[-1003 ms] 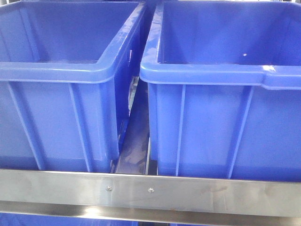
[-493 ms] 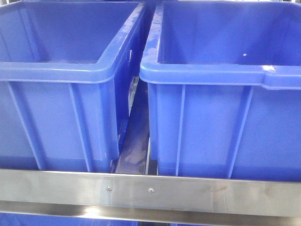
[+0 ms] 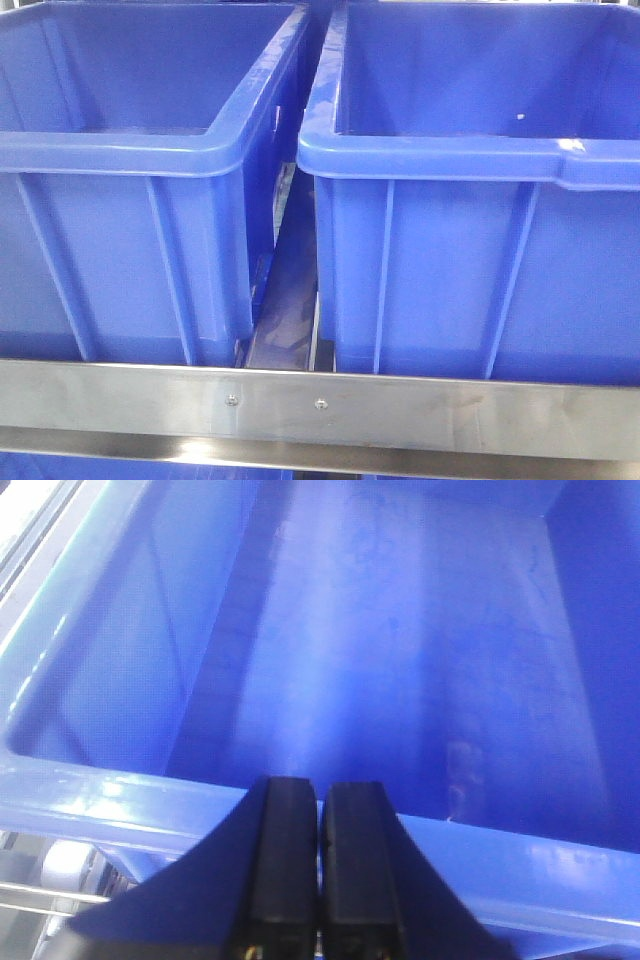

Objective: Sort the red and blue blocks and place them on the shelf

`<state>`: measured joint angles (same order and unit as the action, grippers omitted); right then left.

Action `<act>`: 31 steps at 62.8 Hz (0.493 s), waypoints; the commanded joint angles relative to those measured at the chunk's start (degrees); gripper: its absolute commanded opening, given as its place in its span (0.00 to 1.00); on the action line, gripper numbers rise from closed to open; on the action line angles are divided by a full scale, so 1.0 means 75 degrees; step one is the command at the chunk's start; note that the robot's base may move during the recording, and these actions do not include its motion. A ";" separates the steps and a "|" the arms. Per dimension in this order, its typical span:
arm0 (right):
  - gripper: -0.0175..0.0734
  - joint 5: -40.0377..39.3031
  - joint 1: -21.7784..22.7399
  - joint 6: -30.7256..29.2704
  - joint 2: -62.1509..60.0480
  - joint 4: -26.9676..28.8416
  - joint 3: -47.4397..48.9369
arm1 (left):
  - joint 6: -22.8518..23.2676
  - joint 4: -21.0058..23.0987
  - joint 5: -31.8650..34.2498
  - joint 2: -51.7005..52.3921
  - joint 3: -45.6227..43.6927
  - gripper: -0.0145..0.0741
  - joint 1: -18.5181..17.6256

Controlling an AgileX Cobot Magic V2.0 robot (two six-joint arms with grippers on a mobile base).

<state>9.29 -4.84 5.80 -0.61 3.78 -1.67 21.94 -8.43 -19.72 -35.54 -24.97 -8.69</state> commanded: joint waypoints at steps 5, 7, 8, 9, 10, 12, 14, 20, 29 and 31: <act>0.25 -0.0727 0.0043 -0.0069 -0.0129 -0.0085 -0.0018 | 0.0009 0.0042 0.0566 0.0026 -0.0219 0.30 -0.0007; 0.25 -0.0727 0.0043 -0.0069 -0.0129 -0.0085 -0.0018 | 0.0009 0.0042 0.0566 0.0026 -0.0219 0.30 -0.0007; 0.25 -0.0727 0.0043 -0.0069 -0.0129 -0.0085 -0.0018 | 0.0009 0.0042 0.0566 0.0026 -0.0219 0.30 -0.0007; 0.25 -0.0727 0.0043 -0.0069 -0.0129 -0.0085 -0.0018 | 0.0009 0.0042 0.0566 0.0026 -0.0219 0.30 -0.0007; 0.25 -0.0727 0.0043 -0.0069 -0.0129 -0.0085 -0.0018 | 0.0009 0.0042 0.0566 0.0026 -0.0219 0.30 -0.0007; 0.25 -0.0727 0.0043 -0.0069 -0.0129 -0.0085 -0.0018 | 0.0009 0.0042 0.0566 0.0026 -0.0219 0.30 -0.0007; 0.25 -0.0727 0.0043 -0.0069 -0.0129 -0.0085 -0.0018 | 0.0009 0.0042 0.0566 0.0026 -0.0219 0.30 -0.0007; 0.25 -0.0727 0.0043 -0.0069 -0.0129 -0.0085 -0.0018 | -0.0009 -0.0065 0.0566 0.0061 -0.0219 0.30 -0.0007; 0.25 -0.0727 0.0043 -0.0069 -0.0129 -0.0085 -0.0018 | -0.0009 -0.0396 0.0593 0.0639 -0.0056 0.30 0.0007; 0.25 -0.0727 0.0043 -0.0069 -0.0129 -0.0085 -0.0018 | -0.0009 -0.0392 0.0598 0.0751 0.0031 0.30 0.0007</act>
<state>9.29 -4.84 5.80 -0.61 3.78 -1.67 21.94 -10.46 -19.72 -31.57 -23.92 -8.69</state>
